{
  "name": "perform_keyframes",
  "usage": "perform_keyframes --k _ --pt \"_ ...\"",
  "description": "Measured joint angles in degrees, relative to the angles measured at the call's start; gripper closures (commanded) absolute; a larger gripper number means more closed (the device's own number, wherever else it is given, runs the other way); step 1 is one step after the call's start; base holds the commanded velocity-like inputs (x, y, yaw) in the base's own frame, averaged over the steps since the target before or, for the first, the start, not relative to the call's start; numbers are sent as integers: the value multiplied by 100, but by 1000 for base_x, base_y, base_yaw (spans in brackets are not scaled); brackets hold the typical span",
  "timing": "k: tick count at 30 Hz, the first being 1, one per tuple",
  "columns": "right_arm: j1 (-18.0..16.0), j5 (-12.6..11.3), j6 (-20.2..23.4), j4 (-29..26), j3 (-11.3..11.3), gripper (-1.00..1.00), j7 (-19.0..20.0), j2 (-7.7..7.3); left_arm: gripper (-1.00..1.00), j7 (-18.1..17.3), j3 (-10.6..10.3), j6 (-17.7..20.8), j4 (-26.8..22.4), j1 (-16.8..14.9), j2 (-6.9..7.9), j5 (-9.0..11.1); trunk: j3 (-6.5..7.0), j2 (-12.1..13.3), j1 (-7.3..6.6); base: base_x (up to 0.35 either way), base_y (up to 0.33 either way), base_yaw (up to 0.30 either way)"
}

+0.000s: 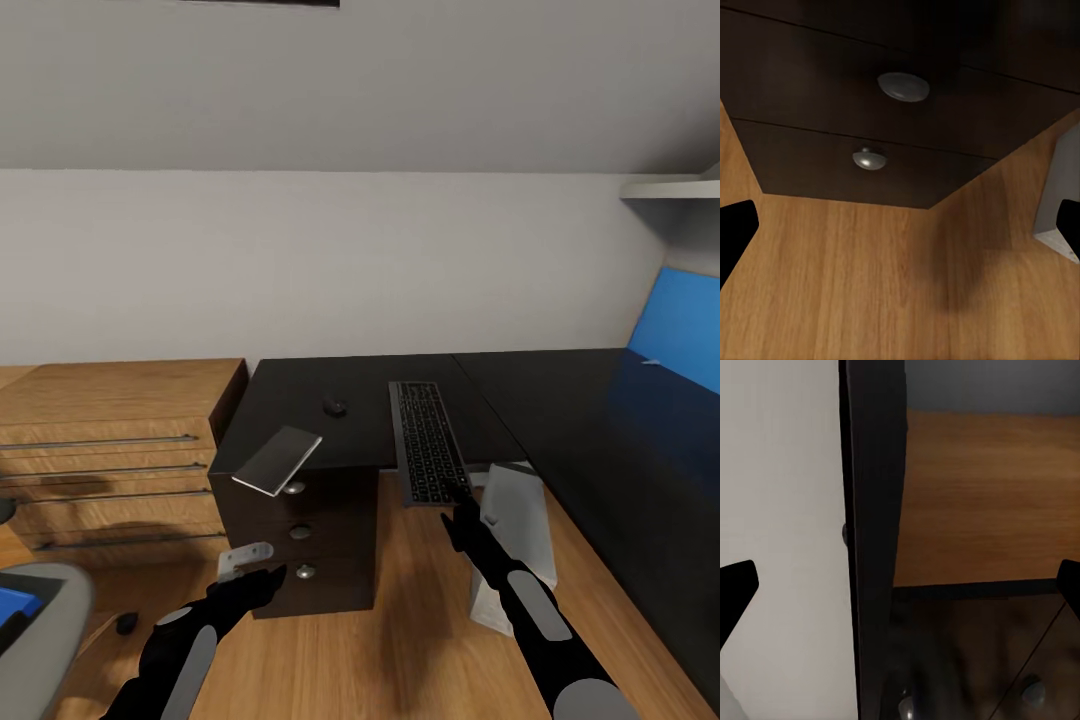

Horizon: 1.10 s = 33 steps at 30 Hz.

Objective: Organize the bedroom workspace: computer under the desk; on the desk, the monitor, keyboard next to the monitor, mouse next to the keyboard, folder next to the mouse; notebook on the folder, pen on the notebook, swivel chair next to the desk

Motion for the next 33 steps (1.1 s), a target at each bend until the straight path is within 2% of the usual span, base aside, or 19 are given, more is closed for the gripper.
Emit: perform_keyframes --k 7,8,14,26,33 --pt "0 12 6 0 5 -100 -16 -5 -100 -1 1 1 1 0 0 0 0 0 0 0 0 0" --pt "0 14 8 -1 7 100 -17 -7 -100 0 1 1 1 0 0 0 0 0 0 0 0 0" --pt "-1 6 19 -15 9 100 0 -1 -100 0 -4 1 2 0 0 2 0 0 0 0 0 0" --pt "0 9 27 -17 8 100 17 0 -100 0 -8 1 2 0 0 0 215 480 -263 0 0 0" --pt "30 21 15 -394 -11 100 38 14 -100 0 -8 -13 1 0 -3 -8 341 761 -417 0 0 0"
